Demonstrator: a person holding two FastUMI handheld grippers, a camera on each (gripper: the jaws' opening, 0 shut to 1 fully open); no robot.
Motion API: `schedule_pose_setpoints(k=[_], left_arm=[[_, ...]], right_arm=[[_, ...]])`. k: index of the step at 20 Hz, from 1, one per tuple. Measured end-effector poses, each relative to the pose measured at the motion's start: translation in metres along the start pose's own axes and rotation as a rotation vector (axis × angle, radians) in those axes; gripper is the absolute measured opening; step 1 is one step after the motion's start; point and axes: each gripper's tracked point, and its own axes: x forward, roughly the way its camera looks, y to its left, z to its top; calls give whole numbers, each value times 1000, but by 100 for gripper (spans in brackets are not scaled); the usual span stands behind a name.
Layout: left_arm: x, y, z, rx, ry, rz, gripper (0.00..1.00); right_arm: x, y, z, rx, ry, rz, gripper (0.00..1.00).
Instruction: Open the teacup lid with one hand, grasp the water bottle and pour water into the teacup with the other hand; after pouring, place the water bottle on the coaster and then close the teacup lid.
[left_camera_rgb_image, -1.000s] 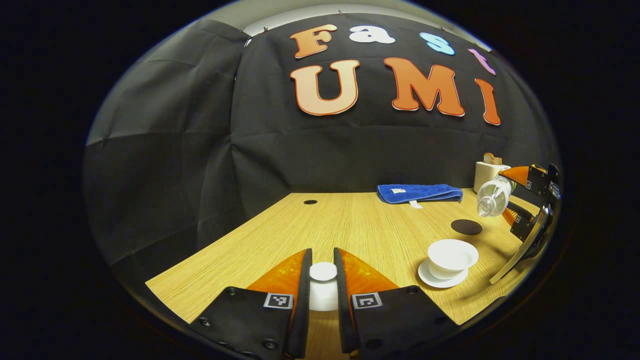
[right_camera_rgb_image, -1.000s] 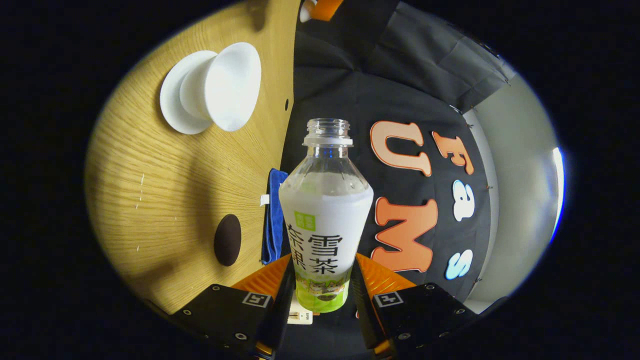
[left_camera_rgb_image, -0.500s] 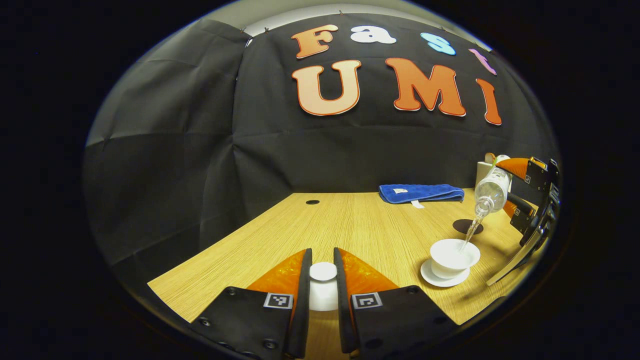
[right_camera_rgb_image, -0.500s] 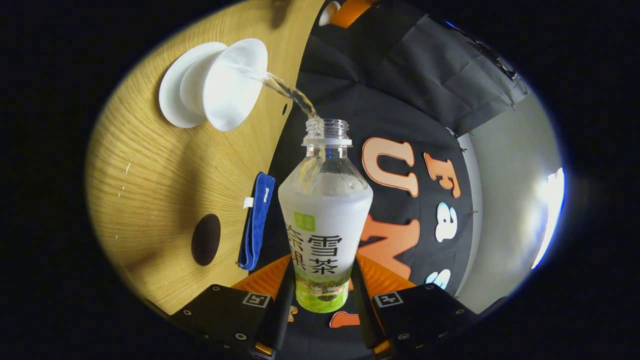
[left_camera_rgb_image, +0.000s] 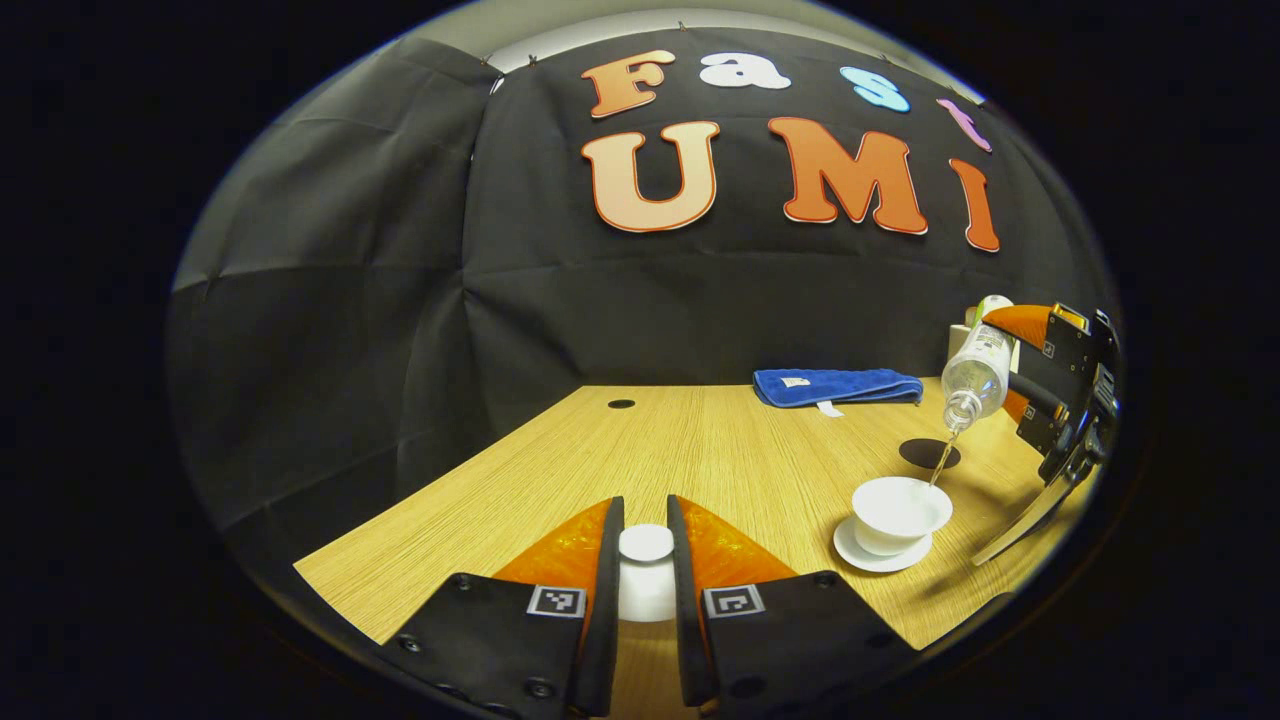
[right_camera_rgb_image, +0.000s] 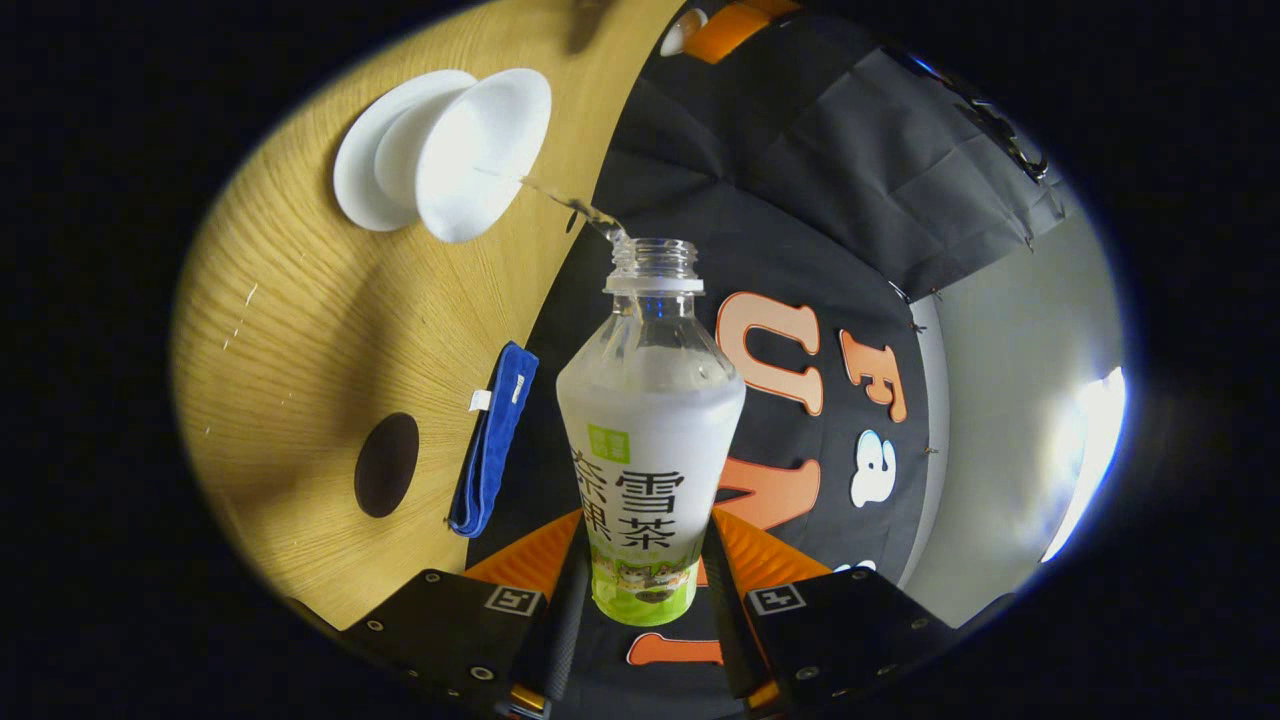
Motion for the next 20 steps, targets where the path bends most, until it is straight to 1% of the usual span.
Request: schedule_pose_setpoints(k=[1, 2, 3, 4, 5, 6, 7, 8, 9, 10, 11, 12, 13, 14, 15, 20], left_arm=[[0, 0, 1, -1, 1, -1, 26], [-2, 0, 1, -1, -1, -1, 26], [-1, -1, 1, -2, 0, -2, 29], [-1, -2, 1, -3, -2, -4, 29], [-1, -2, 2, -3, -2, -5, 26], [-2, -3, 2, -1, 0, -7, 29], [-2, -3, 3, -1, -3, -8, 26], [-3, -4, 3, 0, -2, -10, 29], [-3, -4, 3, -1, -3, -10, 26], [-3, -6, 5, 0, -5, -13, 29], [-4, -6, 4, 0, -5, -13, 26], [-4, -7, 5, 0, -6, -16, 29], [-3, -8, 5, 1, -6, -16, 29], [-4, -9, 6, 2, -8, -19, 26], [-5, -9, 7, 4, -10, -20, 29], [-7, -14, 13, 12, -20, -30, 29]], right_arm=[[0, 0, 0, -4, 1, -2, 60], [-1, 1, 1, -6, -2, -3, 60], [0, 0, 2, -11, -10, -6, 60], [0, -1, 2, -23, -16, -11, 60], [1, -2, 2, -34, -20, -14, 60], [1, -2, 1, -43, -23, -17, 60], [2, -3, 2, -49, -28, -20, 60], [2, -4, 2, -55, -33, -22, 60], [3, -4, 2, -61, -37, -25, 60], [2, -5, 2, -68, -42, -31, 60], [3, -4, 3, -75, -47, -36, 60], [2, -5, 4, -84, -52, -44, 60], [3, -6, 4, -94, -61, -50, 60], [3, -7, 4, -104, -68, -59, 60], [4, -7, 4, -112, -75, -65, 60], [5, -12, 6, -158, -107, -99, 60]])
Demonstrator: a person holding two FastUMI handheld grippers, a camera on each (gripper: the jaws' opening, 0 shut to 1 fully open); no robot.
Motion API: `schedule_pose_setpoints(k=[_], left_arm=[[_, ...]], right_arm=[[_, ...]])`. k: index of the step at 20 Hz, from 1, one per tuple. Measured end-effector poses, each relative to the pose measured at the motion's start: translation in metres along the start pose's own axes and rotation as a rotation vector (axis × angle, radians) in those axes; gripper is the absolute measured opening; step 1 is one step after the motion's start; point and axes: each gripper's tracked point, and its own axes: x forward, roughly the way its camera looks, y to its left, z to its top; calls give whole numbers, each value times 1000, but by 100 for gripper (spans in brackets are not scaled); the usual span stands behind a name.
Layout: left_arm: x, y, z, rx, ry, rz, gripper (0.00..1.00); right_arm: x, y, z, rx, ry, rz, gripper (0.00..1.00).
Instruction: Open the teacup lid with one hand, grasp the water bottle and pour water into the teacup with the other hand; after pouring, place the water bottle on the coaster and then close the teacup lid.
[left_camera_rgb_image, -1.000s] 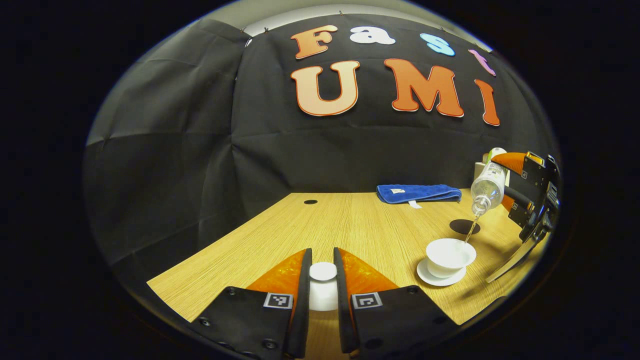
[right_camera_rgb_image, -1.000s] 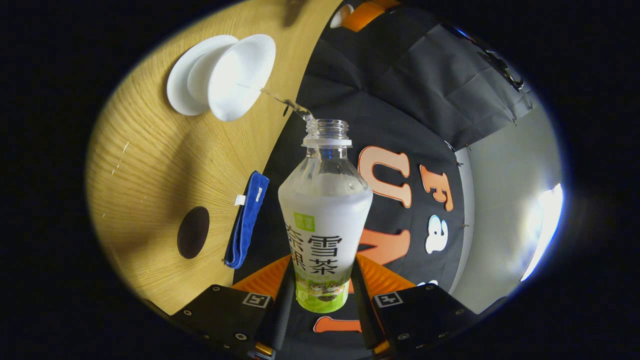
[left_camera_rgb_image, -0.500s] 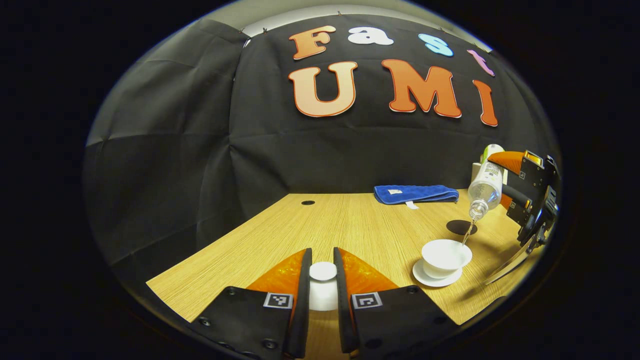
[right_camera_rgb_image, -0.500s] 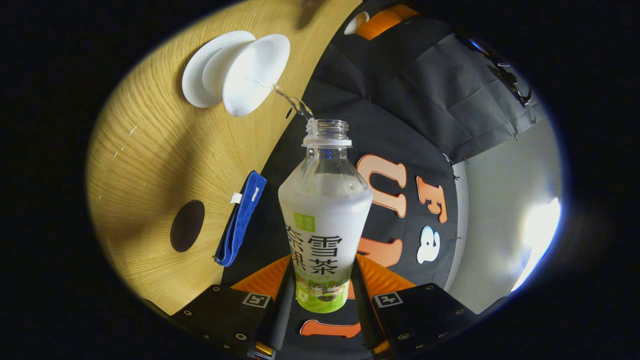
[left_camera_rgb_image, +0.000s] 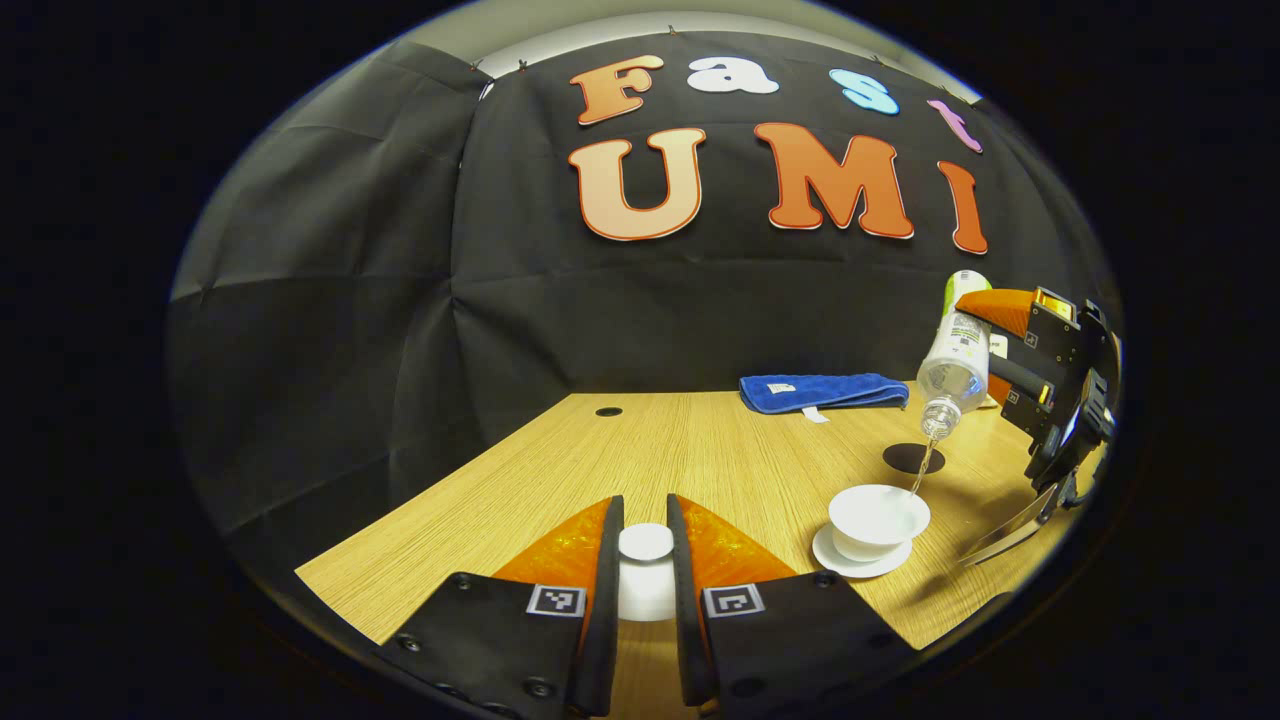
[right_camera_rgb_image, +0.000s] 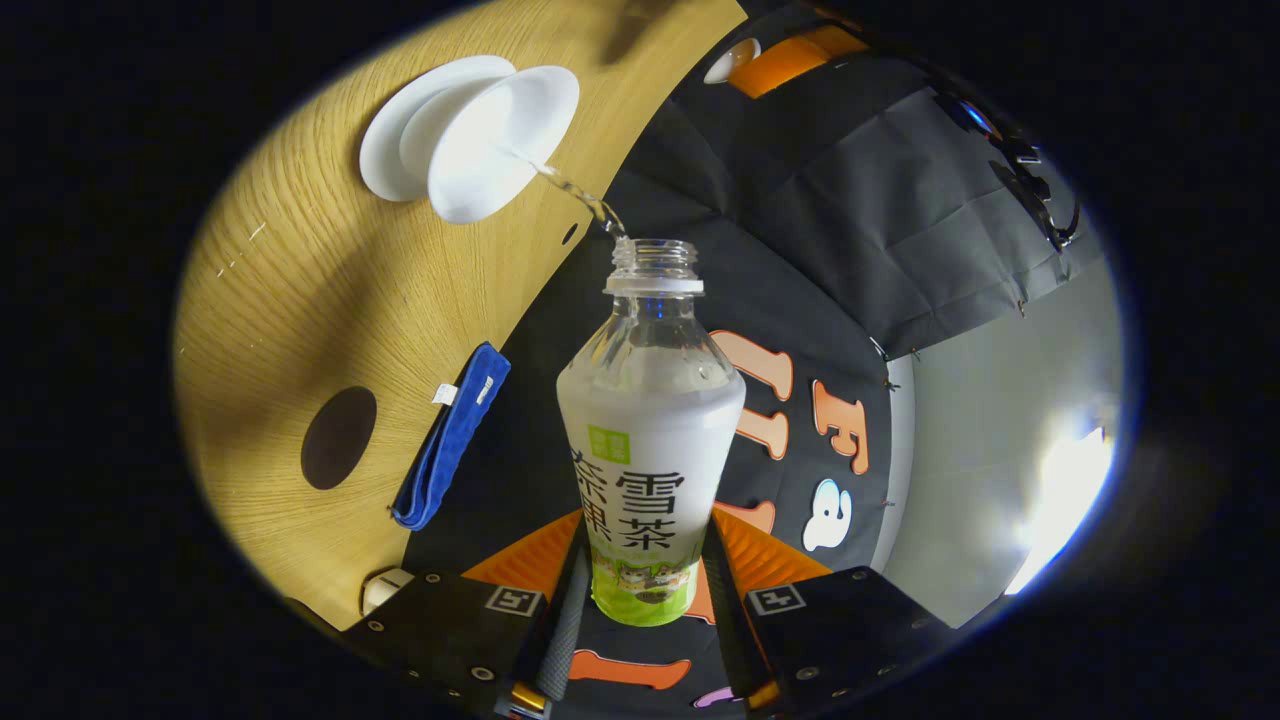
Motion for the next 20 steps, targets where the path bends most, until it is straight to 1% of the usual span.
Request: schedule_pose_setpoints(k=[1, 2, 7, 13, 14, 15, 16, 17, 18, 19, 20], left_arm=[[-1, 0, 1, 2, -3, -1, 26], [-2, 1, 3, 3, -4, -1, 29], [-4, 2, 6, 4, -11, 1, 29], [-7, 3, 9, 5, -16, 5, 29], [-7, 3, 8, 5, -13, 6, 29], [-7, 4, 7, 4, -13, 6, 29], [-6, 3, 6, 3, -13, 7, 29], [-7, 3, 7, 2, -16, 6, 29], [-7, 2, 6, 0, -15, 4, 29], [-6, 1, 4, 1, -14, 2, 26], [-6, 1, 1, 5, -3, 4, 26]], right_arm=[[2, -1, -1, -11, -8, -7, 60], [2, -2, -1, -22, -16, -12, 60], [3, -4, 1, -50, -48, -37, 60], [5, -6, 2, -63, -69, -44, 60], [4, -3, 4, -58, -76, -28, 60], [4, -1, 4, -49, -81, -8, 57], [2, 2, 7, -39, -85, 9, 60], [-1, 9, 10, -18, -88, 33, 60], [-4, 19, 13, 18, -86, 65, 60], [-2, 34, 13, 71, -82, 112, 58], [-5, 47, 16, 129, -76, 168, 60]])
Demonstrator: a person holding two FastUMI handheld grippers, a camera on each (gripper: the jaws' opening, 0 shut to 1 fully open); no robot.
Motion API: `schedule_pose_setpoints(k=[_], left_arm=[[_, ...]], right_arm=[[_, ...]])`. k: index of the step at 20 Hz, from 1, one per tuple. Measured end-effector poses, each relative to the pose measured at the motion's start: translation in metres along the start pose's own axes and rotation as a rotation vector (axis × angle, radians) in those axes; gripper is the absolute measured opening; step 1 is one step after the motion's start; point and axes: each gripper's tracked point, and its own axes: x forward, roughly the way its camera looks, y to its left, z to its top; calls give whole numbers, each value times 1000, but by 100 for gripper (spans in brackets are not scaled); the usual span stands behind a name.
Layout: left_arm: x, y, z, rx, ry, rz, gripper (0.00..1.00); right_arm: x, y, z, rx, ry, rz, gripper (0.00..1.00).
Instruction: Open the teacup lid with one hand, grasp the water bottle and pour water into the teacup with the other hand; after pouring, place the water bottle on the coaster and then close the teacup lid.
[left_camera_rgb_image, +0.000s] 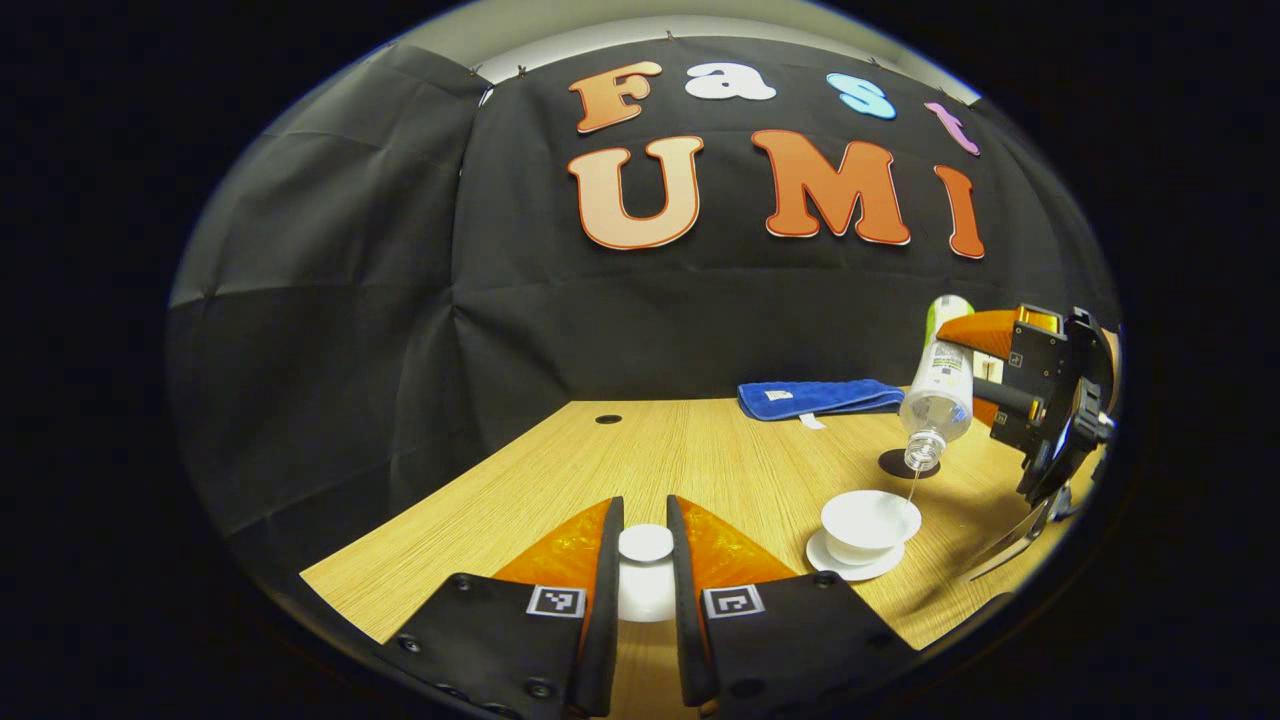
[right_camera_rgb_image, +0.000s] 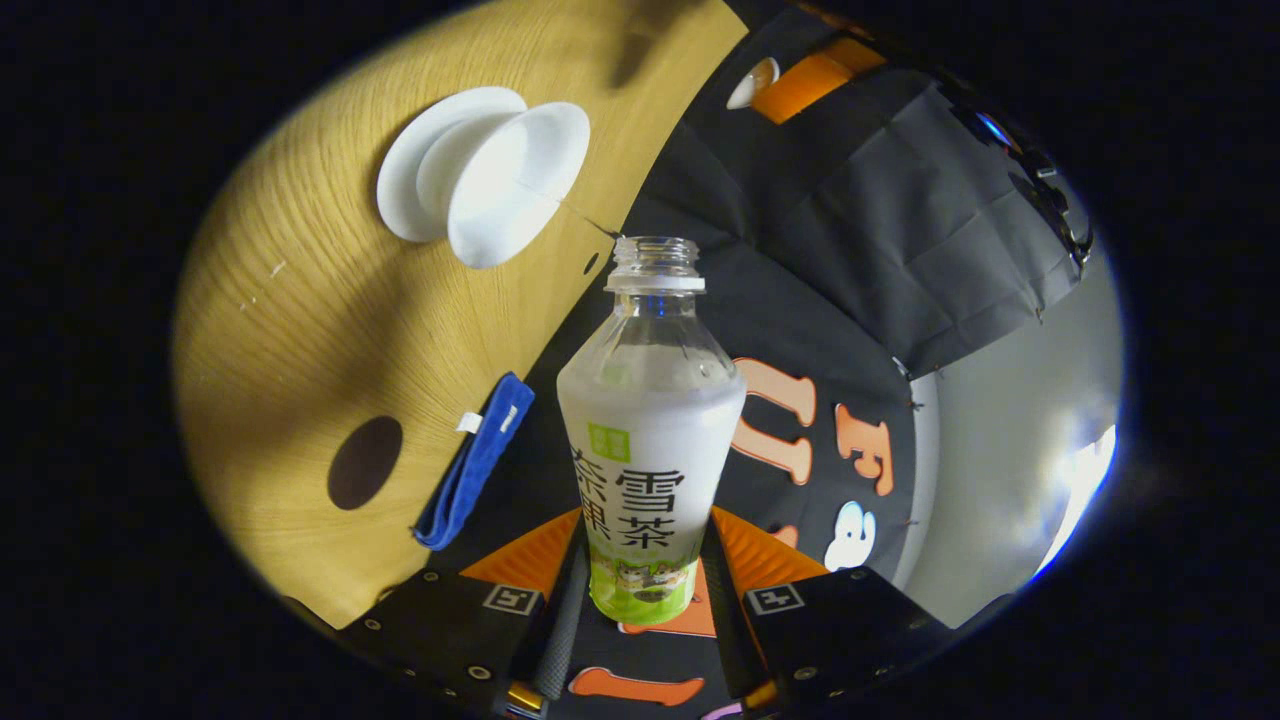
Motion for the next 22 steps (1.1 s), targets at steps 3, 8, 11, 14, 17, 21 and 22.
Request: schedule_pose_setpoints(k=[3, 8, 11, 14, 17, 21, 22], left_arm=[[0, -2, -5, 2, 12, 0, 29], [0, -15, 0, -8, 4, -25, 25], [2, -19, 0, 12, 7, -27, 26], [3, -22, 1, 7, 4, -30, 26], [2, -28, 3, 0, 3, -38, 29], [5, -32, 3, -6, 8, -42, 26], [4, -31, 4, -6, 6, -41, 29]], right_arm=[[-6, 8, 2, 152, 1, 61, 60], [-1, 19, -5, 520, 65, 100, 61], [-6, -5, -32, 611, 140, -38, 61], [-3, -2, -49, 787, 204, -75, 61], [2, 4, -59, 1016, 249, -67, 61], [9, 24, -62, 1336, 271, -33, 61], [11, 30, -63, 1404, 286, -22, 61]])
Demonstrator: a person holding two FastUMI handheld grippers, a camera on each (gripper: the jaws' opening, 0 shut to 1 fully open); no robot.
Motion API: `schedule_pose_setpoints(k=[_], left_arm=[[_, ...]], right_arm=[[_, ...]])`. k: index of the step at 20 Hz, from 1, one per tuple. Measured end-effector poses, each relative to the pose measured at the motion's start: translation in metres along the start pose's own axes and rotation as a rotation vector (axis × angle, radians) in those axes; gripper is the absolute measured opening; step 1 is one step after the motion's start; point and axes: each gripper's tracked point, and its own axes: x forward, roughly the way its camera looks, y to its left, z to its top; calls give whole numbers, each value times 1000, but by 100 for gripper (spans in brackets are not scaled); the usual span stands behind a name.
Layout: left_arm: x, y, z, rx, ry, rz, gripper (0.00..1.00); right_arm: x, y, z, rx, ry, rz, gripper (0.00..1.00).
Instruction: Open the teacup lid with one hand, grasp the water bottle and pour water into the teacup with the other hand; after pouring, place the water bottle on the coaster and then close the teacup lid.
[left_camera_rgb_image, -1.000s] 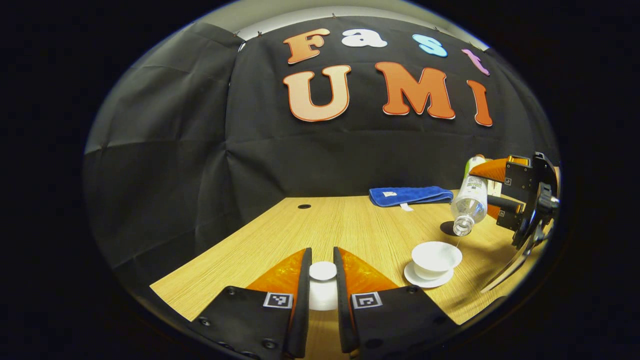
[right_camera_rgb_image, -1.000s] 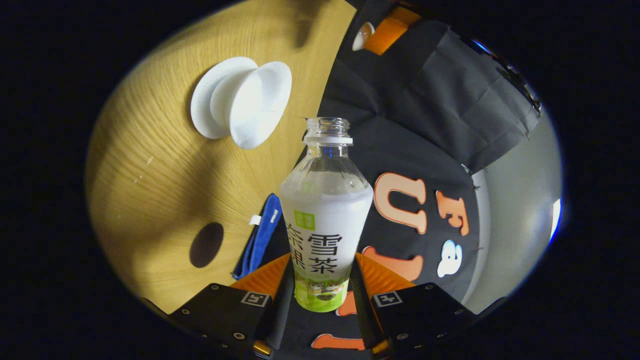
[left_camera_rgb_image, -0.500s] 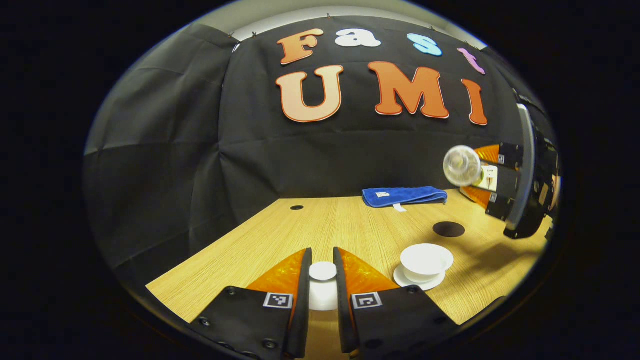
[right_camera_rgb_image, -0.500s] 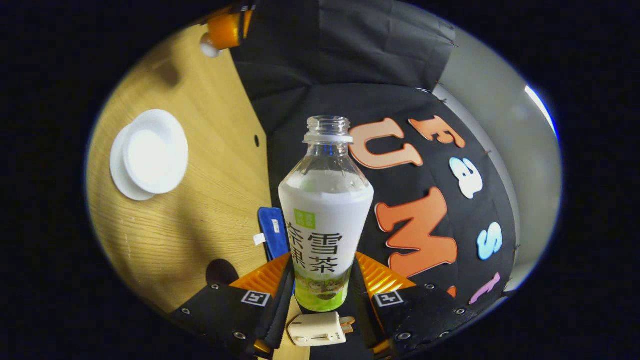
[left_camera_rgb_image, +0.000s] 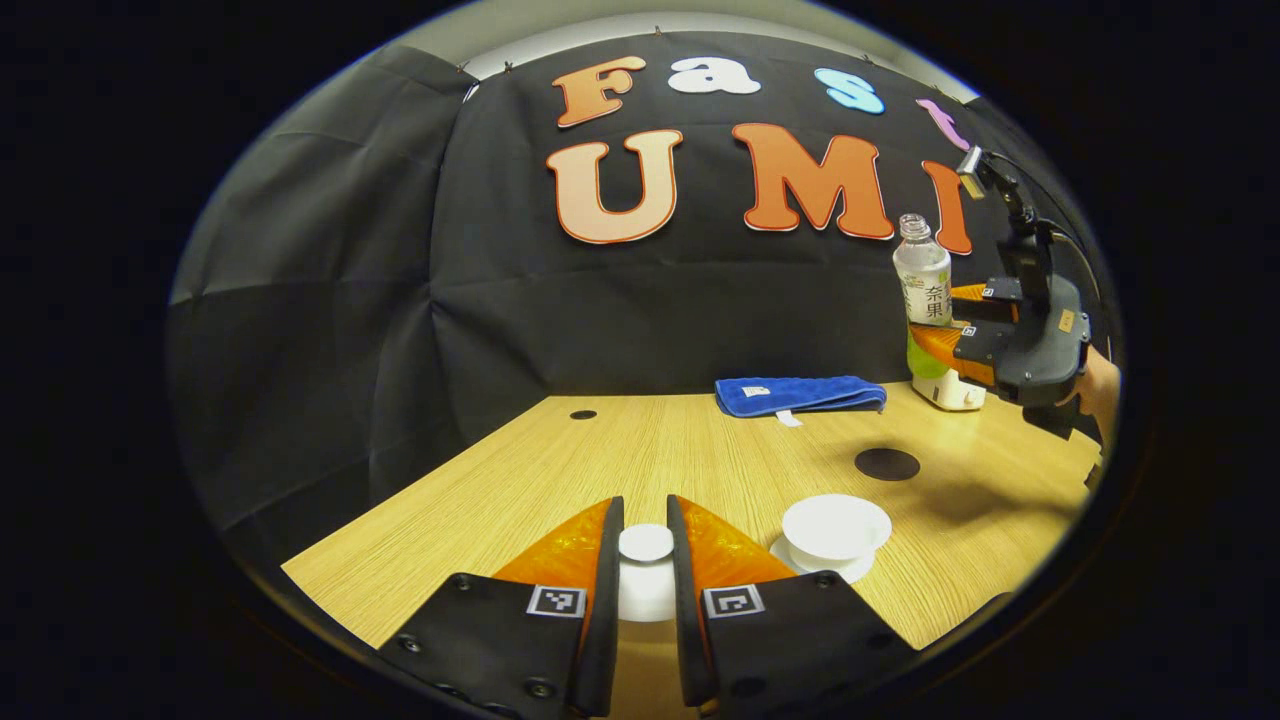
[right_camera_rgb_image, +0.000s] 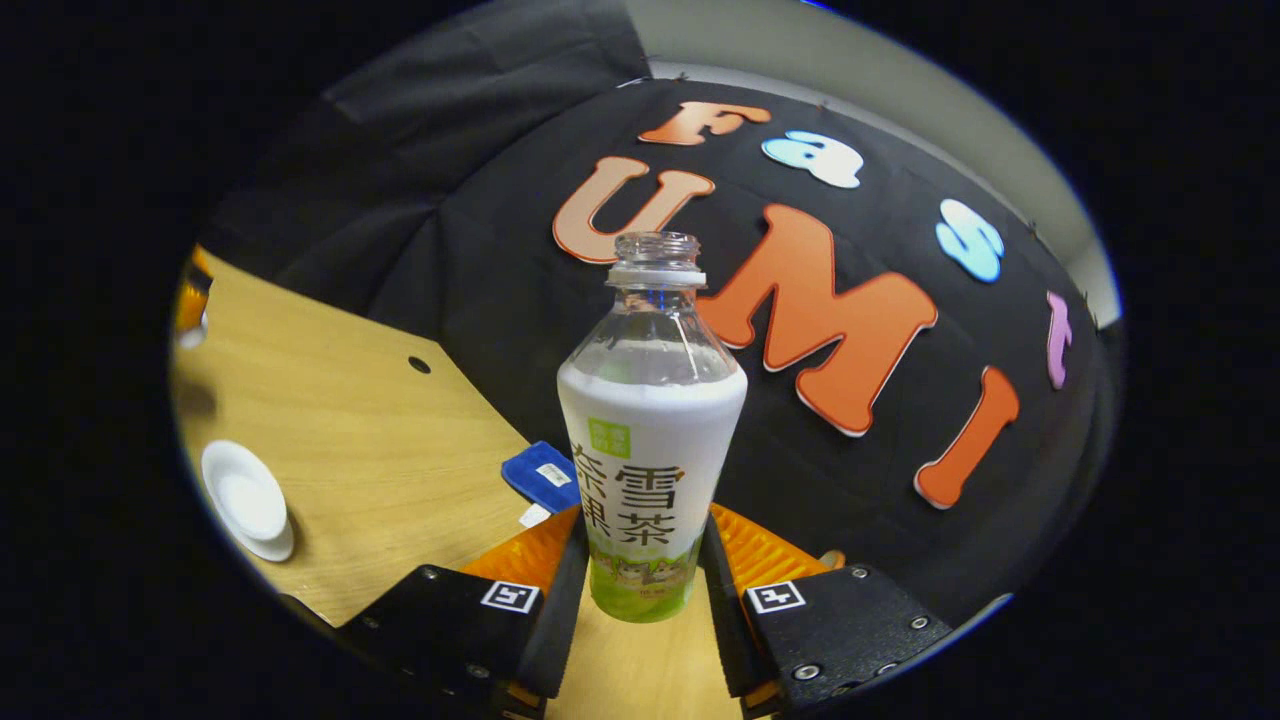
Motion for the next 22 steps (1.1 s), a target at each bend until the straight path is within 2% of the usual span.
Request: schedule_pose_setpoints(k=[4, 5, 6, 12, 13, 15, 22], left_arm=[[0, 1, -3, -7, 1, 9, 29], [1, 1, -7, -13, 7, 12, 25], [2, 1, -8, -17, 14, 13, 29], [6, 0, -18, -29, 39, 9, 29], [7, -2, -19, -33, 45, 6, 26], [8, -4, -20, -37, 50, 2, 29], [14, -20, -14, -36, 50, -28, 29]], right_arm=[[8, 29, -19, 272, 87, 116, 61], [11, 33, -24, 311, 116, 132, 61], [12, 35, -26, 335, 140, 133, 61], [10, 57, -36, 422, 236, 196, 61], [10, 60, -42, 424, 249, 198, 61], [13, 67, -52, 435, 264, 219, 61], [17, 74, -56, 477, 265, 232, 61]])
